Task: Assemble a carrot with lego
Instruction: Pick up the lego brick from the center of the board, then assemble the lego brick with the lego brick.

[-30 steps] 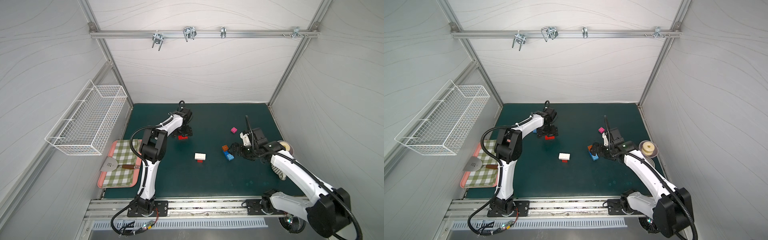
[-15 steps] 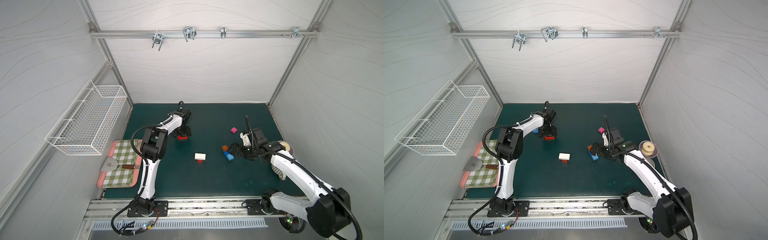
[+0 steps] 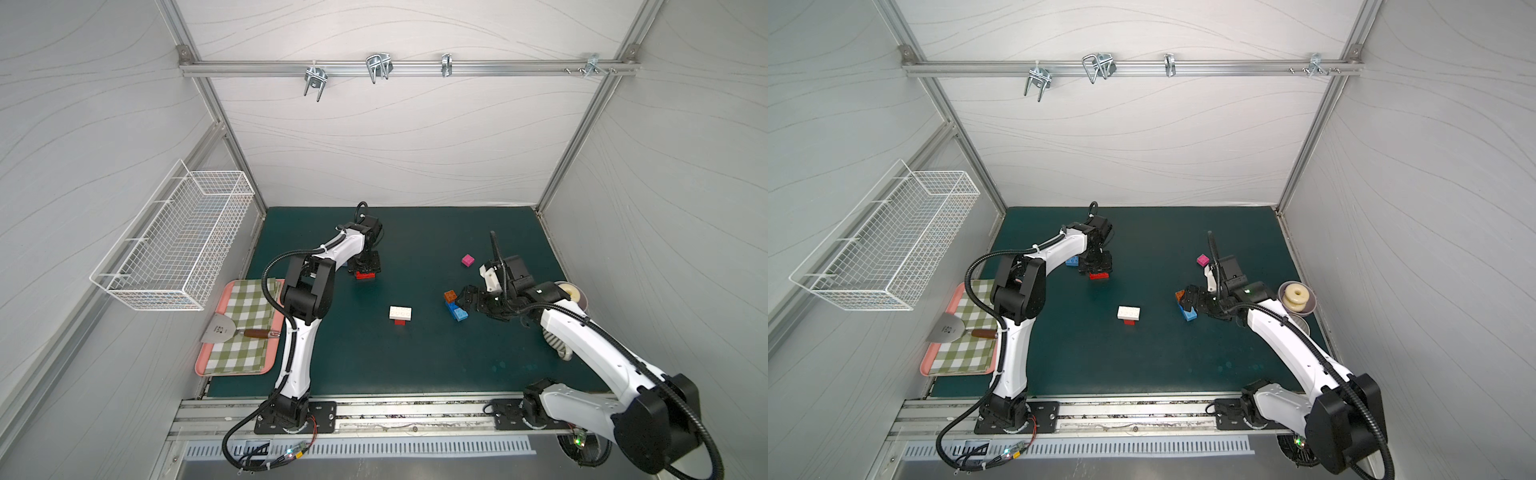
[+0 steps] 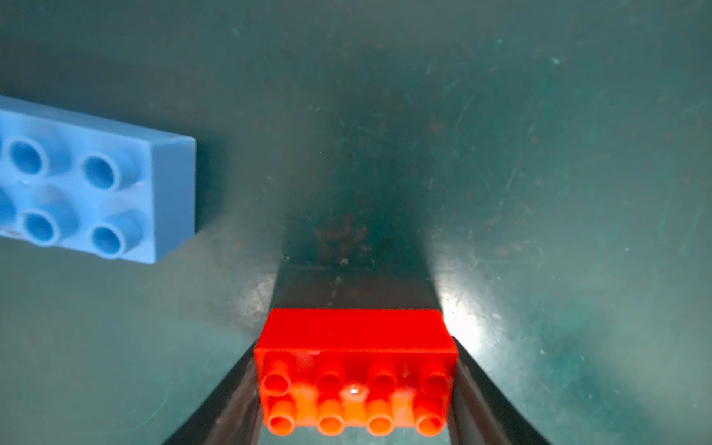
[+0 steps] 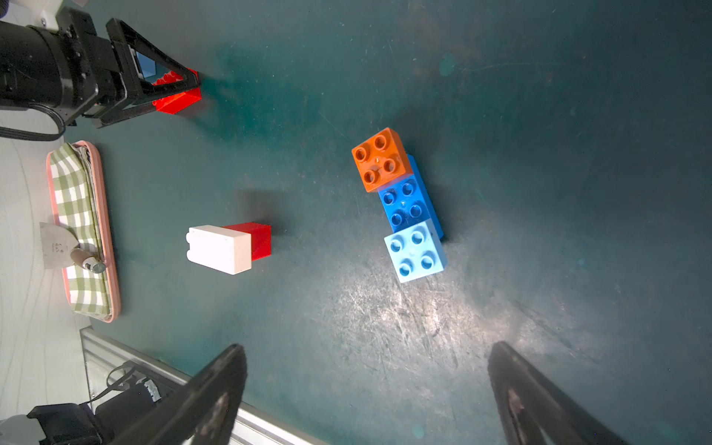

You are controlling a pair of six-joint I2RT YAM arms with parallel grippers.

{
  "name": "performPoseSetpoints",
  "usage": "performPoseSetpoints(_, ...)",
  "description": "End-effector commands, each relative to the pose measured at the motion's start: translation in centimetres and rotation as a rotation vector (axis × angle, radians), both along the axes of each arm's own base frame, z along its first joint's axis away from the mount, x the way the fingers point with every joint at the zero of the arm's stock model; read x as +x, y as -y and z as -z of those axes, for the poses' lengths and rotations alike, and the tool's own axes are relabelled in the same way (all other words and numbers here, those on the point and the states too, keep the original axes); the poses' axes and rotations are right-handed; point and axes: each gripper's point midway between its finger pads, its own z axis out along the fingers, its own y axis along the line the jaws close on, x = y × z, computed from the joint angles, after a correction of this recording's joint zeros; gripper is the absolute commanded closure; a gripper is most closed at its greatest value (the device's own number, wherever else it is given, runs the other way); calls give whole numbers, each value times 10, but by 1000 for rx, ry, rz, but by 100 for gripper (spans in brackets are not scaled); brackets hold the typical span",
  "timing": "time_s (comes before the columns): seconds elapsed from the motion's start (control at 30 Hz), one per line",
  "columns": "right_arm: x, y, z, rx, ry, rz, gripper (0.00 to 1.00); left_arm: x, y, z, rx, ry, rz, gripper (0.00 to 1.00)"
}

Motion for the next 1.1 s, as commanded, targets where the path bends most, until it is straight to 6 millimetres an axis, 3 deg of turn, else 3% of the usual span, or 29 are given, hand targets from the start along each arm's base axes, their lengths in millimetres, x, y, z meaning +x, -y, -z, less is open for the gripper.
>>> performPoseSetpoints(0.0, 5, -3, -8, 18, 13, -1, 1, 7, 3, -35, -17, 63, -22, 45)
performPoseSetpoints(0.17, 5, -4, -9, 27, 18, -4, 0, -18, 23, -63, -40, 59, -3, 48)
performPoseSetpoints(0.33, 3, -5, -10, 41, 18, -6, 1, -65, 52, -87, -77, 33, 53, 48)
performPoseSetpoints(0.67, -5, -5, -5, 63, 7, 1, 1, -155, 95, -105, -118, -61, 178, 50)
performPoseSetpoints(0.8, -7, -4, -7, 66, 13, 2, 1, -174, 105, -104, -117, -78, 223, 51)
performPoseSetpoints(1.07, -7, -2, -8, 62, 20, 5, 1, -178, 116, -92, -123, -84, 259, 52)
